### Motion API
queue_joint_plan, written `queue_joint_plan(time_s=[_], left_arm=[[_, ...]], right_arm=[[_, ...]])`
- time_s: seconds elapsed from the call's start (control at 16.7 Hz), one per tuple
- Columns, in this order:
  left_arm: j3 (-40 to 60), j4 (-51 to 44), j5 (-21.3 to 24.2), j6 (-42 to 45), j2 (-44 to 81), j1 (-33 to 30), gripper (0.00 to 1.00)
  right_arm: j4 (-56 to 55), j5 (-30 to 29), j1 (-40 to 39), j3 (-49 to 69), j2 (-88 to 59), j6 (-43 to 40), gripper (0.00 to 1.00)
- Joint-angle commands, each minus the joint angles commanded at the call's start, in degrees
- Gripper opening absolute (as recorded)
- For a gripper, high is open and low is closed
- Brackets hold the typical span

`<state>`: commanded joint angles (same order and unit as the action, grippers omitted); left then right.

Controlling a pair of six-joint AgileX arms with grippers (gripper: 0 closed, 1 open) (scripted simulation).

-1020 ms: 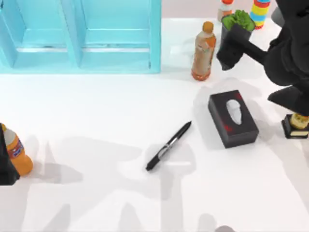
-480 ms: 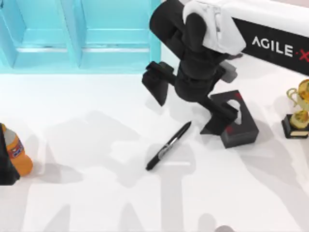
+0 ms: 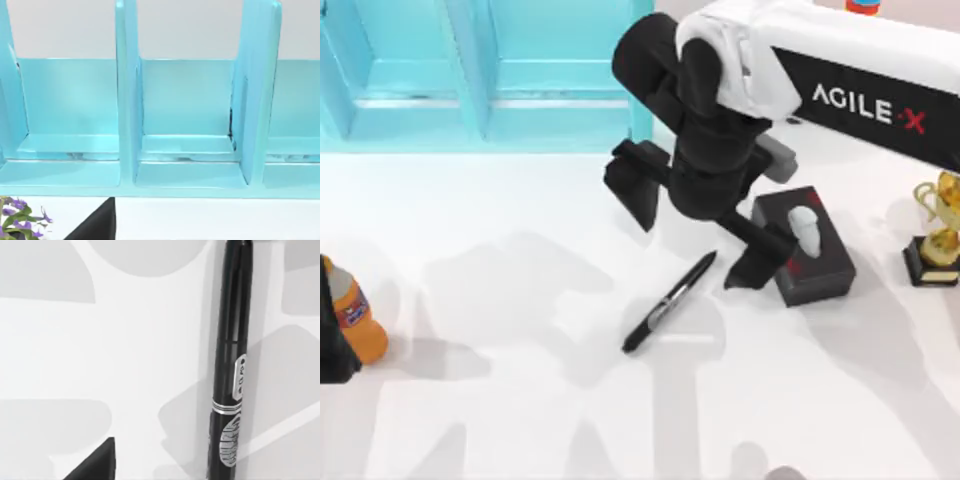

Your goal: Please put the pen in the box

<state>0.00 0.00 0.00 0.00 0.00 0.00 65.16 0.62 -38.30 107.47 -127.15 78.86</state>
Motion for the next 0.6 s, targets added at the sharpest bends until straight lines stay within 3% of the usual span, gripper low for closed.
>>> queue_joint_plan(time_s=[0.6], left_arm=[[0.0, 0.0, 0.0, 0.0, 0.0, 0.0, 1.00]], right_arm=[[-17.0, -0.1, -0.5, -8.9, -8.1, 0.4, 1.00]])
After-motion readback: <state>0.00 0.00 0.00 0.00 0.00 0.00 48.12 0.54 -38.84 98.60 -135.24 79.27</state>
